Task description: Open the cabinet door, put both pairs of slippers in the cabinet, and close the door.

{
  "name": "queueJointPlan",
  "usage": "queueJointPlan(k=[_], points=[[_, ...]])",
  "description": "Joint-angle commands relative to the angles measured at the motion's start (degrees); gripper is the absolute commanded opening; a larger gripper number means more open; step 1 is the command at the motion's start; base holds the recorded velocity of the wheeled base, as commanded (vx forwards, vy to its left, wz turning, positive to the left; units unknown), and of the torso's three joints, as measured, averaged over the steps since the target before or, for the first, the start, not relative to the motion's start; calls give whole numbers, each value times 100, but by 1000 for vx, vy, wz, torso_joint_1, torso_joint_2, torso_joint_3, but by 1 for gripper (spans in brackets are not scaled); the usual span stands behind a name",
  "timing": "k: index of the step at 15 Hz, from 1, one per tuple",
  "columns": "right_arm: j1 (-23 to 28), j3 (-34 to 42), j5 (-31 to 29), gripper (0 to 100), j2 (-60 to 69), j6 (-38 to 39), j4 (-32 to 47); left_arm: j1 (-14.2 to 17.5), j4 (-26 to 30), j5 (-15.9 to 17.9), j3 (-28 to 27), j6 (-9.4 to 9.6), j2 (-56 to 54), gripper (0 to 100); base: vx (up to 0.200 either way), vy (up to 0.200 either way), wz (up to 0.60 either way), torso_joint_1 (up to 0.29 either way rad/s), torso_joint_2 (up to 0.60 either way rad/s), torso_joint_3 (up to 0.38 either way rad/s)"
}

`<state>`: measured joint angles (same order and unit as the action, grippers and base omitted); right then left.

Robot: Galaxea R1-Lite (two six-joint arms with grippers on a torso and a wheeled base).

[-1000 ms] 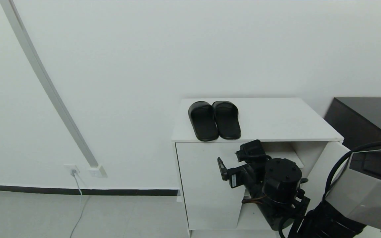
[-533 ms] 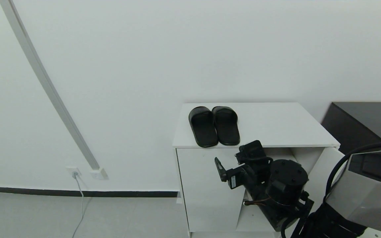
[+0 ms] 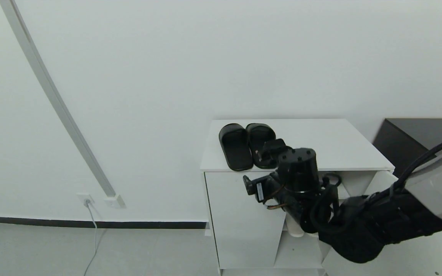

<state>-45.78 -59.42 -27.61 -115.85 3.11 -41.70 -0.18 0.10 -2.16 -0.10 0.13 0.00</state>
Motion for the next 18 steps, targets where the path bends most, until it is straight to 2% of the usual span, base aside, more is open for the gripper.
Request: queueJointPlan(k=[1, 10, 18], points=[[-133, -1081, -535, 100, 370, 630, 989, 1, -1, -4, 1, 4, 9, 0, 0, 0, 0, 0, 0, 0], [-177, -633, -623, 100, 177, 638, 655, 1, -1, 14, 1, -5, 9, 0, 0, 0, 0, 0, 0, 0], [-186, -571, -605, 100, -43, 647, 514, 1, -1, 14, 1, -22, 9, 0, 200, 0, 0, 5, -1, 2]])
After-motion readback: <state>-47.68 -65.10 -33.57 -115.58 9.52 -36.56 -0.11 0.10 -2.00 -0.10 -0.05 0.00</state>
